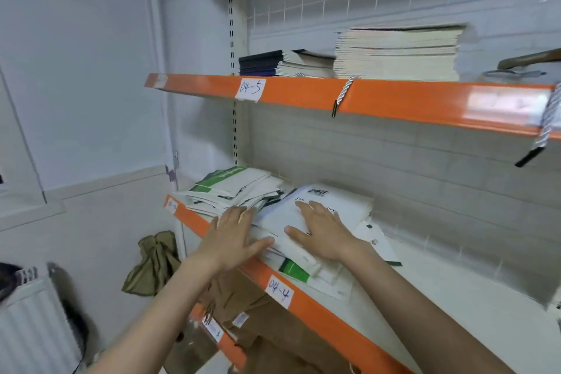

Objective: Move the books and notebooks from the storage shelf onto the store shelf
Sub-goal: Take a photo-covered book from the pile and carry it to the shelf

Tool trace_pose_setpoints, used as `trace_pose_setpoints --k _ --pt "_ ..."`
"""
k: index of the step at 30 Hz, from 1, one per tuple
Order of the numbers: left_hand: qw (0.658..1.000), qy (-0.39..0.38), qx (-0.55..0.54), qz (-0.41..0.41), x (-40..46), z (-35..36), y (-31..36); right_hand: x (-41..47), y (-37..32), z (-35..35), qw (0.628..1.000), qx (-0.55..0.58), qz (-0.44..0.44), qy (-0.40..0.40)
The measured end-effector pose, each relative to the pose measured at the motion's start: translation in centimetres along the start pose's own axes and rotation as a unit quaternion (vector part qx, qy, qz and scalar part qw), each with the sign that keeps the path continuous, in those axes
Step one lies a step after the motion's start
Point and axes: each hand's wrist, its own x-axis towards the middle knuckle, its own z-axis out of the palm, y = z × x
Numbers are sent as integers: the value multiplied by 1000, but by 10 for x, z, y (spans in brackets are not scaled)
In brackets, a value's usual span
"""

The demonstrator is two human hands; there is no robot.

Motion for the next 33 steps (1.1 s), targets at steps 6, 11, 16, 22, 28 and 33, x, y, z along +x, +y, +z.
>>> trace_pose_setpoints --k 6,11,16,22,28,33 --pt "997 -38 -6 69 49 3 -31 22 -10 14 996 5 87 3" --pt "988 -68 -26 137 77 8 -34 23 -8 23 989 8 145 18" --pt "982 -98 -65 150 98 18 -25 25 -6 33 984 6 175 21" --pt "991 -77 -28 109 117 27 -10 24 -7 36 982 -6 190 20" --pt "999 1 -12 46 124 33 -2 25 -7 40 980 -11 198 20" --pt "992 -58 -107 40 134 25 -3 23 -8 39 981 -23 194 2"
